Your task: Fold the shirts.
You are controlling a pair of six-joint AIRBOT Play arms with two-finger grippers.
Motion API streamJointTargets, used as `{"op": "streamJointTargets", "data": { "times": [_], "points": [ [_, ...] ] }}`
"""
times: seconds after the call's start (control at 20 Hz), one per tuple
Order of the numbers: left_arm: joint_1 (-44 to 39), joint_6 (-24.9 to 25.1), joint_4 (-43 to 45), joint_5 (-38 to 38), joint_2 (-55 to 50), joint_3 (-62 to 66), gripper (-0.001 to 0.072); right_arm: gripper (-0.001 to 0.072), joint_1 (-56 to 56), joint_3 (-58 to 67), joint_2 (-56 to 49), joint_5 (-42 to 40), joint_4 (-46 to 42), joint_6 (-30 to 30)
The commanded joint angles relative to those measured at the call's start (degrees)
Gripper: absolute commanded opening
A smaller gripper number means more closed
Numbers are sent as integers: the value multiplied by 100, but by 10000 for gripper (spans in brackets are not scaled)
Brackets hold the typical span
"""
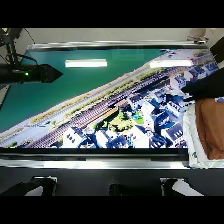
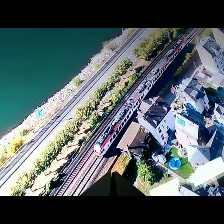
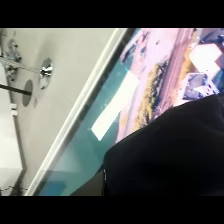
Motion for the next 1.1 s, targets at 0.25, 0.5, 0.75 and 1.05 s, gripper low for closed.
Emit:
{"op": "streamJointTargets", "data": {
  "times": [0.25, 0.5, 0.75, 1.05],
  "points": [
    [2, 2, 0, 4, -4, -2, 24, 49, 275, 52, -243, -664, -439, -170],
    [2, 4, 0, 4, -4, -2, 24, 49, 275, 452, 22, 1952, -2188, 291],
    [2, 7, -2, 2, -2, -2, 24, 51, 275, 450, 356, 3211, -4551, 293],
    [2, 157, -7, 0, -2, -2, 24, 50, 275, -564, 378, 3866, -5517, 142]
  ]
}}
